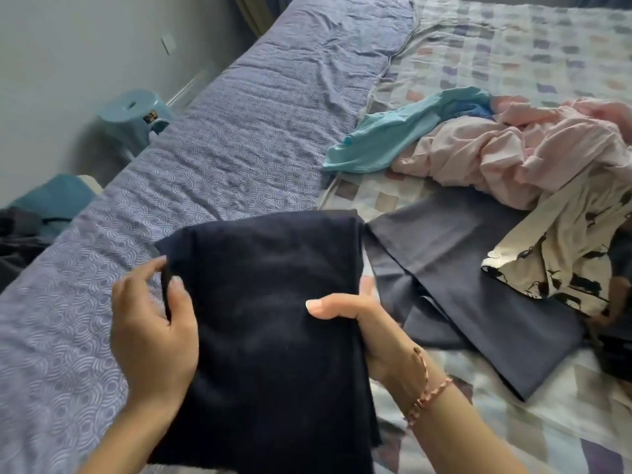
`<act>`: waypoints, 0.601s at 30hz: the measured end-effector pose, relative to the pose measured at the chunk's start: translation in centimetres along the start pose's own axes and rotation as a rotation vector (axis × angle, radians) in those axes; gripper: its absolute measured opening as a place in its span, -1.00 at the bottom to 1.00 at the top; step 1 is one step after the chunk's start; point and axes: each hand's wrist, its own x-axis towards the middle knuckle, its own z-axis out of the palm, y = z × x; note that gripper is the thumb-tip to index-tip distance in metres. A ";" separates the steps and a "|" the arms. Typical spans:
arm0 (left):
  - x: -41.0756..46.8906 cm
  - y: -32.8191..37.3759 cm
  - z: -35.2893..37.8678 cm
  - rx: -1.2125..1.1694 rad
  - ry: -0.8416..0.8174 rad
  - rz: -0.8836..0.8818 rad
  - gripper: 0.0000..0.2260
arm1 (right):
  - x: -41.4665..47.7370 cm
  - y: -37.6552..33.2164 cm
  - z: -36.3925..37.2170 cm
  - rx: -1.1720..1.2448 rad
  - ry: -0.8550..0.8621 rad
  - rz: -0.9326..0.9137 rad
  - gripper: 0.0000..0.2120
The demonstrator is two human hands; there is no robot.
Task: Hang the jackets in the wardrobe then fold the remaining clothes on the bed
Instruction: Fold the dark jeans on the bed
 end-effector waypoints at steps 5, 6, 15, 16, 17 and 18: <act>3.0 -2.9 3.9 0.200 -0.272 0.222 -0.71 | 9.9 0.6 0.8 -0.251 0.320 -0.129 -0.77; 2.7 -4.0 5.4 0.295 -0.459 0.145 -0.68 | 11.2 1.1 -0.7 -0.401 0.415 -0.135 -0.73; -2.5 -0.1 10.5 0.248 -0.577 -0.048 -0.74 | 2.1 3.6 -19.1 -1.547 1.109 0.394 -0.22; -3.2 0.6 10.9 0.196 -0.571 -0.012 -0.76 | 1.6 3.9 -19.9 -1.610 1.141 0.367 -0.26; -3.9 1.2 11.2 0.145 -0.572 0.014 -0.78 | 1.2 3.9 -20.6 -1.682 1.155 0.328 -0.35; -4.6 1.8 11.4 0.104 -0.586 0.028 -0.78 | 0.8 3.6 -21.1 -1.728 1.154 0.312 -0.44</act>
